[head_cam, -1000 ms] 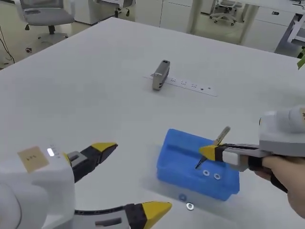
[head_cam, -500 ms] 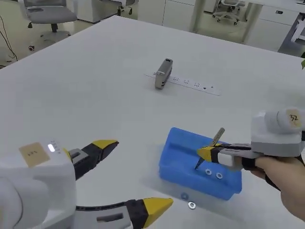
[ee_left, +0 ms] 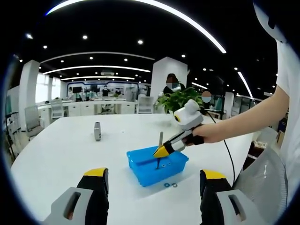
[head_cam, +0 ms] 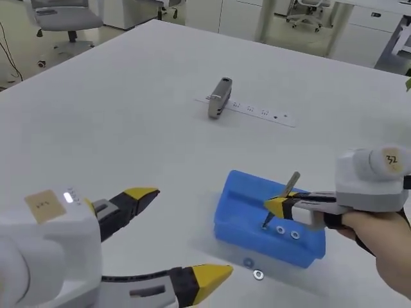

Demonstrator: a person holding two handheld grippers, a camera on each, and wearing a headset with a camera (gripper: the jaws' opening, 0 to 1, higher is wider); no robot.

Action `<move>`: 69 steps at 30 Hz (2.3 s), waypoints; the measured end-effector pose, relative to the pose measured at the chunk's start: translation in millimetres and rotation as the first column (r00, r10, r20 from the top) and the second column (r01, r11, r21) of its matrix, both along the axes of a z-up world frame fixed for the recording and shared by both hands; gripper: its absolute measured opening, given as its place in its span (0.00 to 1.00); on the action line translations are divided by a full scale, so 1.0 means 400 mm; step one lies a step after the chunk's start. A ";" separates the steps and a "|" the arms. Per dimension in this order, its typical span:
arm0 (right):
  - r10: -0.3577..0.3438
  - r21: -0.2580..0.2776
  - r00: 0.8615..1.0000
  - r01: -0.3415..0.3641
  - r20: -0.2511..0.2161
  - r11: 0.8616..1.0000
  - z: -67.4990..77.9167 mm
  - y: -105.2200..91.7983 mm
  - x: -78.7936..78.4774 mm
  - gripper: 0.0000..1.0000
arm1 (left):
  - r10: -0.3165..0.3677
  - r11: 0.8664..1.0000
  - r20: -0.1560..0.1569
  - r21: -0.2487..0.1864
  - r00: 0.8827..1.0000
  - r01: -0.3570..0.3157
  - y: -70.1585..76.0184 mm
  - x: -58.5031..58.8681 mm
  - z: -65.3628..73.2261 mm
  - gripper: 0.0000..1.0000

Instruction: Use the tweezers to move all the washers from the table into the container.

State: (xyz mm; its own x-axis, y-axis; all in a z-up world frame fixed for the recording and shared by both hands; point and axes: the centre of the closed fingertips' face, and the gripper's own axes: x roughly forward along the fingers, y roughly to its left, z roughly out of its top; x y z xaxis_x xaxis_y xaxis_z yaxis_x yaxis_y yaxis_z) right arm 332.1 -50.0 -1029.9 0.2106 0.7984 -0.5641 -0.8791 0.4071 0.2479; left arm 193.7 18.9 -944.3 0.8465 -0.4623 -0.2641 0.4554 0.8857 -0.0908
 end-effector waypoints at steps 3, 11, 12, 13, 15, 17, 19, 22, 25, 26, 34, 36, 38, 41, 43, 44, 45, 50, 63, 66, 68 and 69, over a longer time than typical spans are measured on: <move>-0.020 0.048 1.000 0.021 -0.021 0.999 0.017 0.001 -0.005 0.04 | 0.003 1.000 0.000 -0.002 1.000 -0.003 0.000 0.000 0.001 0.81; -0.053 0.117 0.998 0.056 -0.022 0.992 0.064 -0.021 -0.025 0.04 | -0.001 1.000 -0.003 -0.001 1.000 0.001 -0.003 0.000 0.000 0.81; -0.059 0.129 0.998 0.061 -0.024 0.990 0.071 -0.023 -0.027 0.04 | -0.002 1.000 -0.002 -0.001 1.000 0.002 -0.004 0.000 0.000 0.81; -0.062 0.142 0.998 0.065 -0.026 0.988 0.078 -0.024 -0.031 0.04 | -0.002 1.000 -0.001 -0.002 1.000 0.002 -0.004 0.000 0.001 0.81; -0.072 0.173 0.997 0.077 -0.033 0.982 0.096 -0.028 -0.041 0.03 | -0.002 1.000 -0.002 -0.003 1.000 0.002 -0.004 0.000 0.000 0.81; -0.073 0.197 0.997 0.079 -0.036 0.977 0.111 -0.030 -0.054 0.03 | -0.002 1.000 -0.002 0.000 1.000 0.002 -0.002 0.000 -0.001 0.81; -0.069 0.207 0.997 0.075 -0.036 0.975 0.120 -0.033 -0.066 0.03 | -0.005 1.000 -0.002 -0.002 1.000 0.005 -0.003 0.000 -0.001 0.81; -0.061 0.225 0.997 0.068 -0.038 0.972 0.133 -0.034 -0.088 0.03 | -0.007 1.000 -0.003 0.001 1.000 0.007 -0.005 0.000 -0.001 0.81; -0.053 0.244 0.998 0.063 -0.046 0.968 0.142 -0.034 -0.110 0.03 | -0.007 1.000 -0.003 0.002 1.000 0.007 -0.005 0.000 -0.001 0.80; -0.049 0.249 0.998 0.059 -0.047 0.967 0.144 -0.034 -0.121 0.03 | -0.007 1.000 -0.004 0.002 1.000 0.007 -0.005 0.000 -0.002 0.80; -0.021 0.239 0.997 0.038 -0.071 0.970 0.115 -0.031 -0.175 0.03 | -0.013 1.000 -0.003 0.002 1.000 0.013 -0.008 -0.001 -0.002 0.80; -0.014 0.228 0.997 0.031 -0.076 0.973 0.104 -0.031 -0.181 0.03 | -0.013 1.000 -0.004 0.004 1.000 0.013 -0.008 -0.001 -0.003 0.80; -0.007 0.215 0.997 0.023 -0.077 0.976 0.092 -0.028 -0.190 0.03 | -0.013 1.000 -0.006 0.003 1.000 0.013 -0.008 -0.002 -0.003 0.80; 0.005 0.189 0.997 0.009 -0.076 0.982 0.072 -0.026 -0.199 0.03 | -0.013 1.000 -0.005 0.002 1.000 0.013 -0.007 -0.001 -0.003 0.80; 0.014 0.168 0.997 -0.001 -0.072 0.986 0.056 -0.028 -0.202 0.03 | -0.012 1.000 -0.006 0.003 1.000 0.012 -0.007 -0.001 -0.003 0.80; 0.018 0.160 0.997 -0.006 -0.070 0.987 0.050 -0.028 -0.204 0.03 | -0.012 1.000 -0.005 0.003 1.000 0.012 -0.008 -0.001 -0.003 0.80; 0.022 0.151 0.997 -0.011 -0.069 0.989 0.044 -0.028 -0.205 0.03 | -0.013 1.000 -0.005 0.002 1.000 0.013 -0.008 -0.002 -0.002 0.80; 0.034 0.128 0.997 -0.025 -0.067 0.991 0.026 -0.026 -0.205 0.03 | -0.011 1.000 -0.006 0.002 1.000 0.011 -0.009 -0.001 -0.002 0.80; 0.081 0.057 0.997 -0.080 -0.009 0.995 -0.001 -0.019 -0.211 0.04 | -0.011 1.000 -0.009 0.001 1.000 0.011 -0.003 0.000 -0.006 0.80; 0.105 0.028 0.994 -0.106 0.009 0.994 -0.012 -0.019 -0.217 0.04 | -0.012 1.000 -0.010 0.002 1.000 0.012 -0.003 0.000 -0.007 0.80; 0.113 0.027 0.994 -0.113 0.008 0.993 -0.015 -0.018 -0.220 0.04 | -0.012 1.000 -0.011 0.004 1.000 0.012 -0.003 0.000 -0.007 0.80; 0.115 0.027 0.993 -0.115 0.009 0.993 -0.014 -0.017 -0.222 0.04 | -0.013 1.000 -0.011 0.004 1.000 0.013 -0.003 0.000 -0.007 0.80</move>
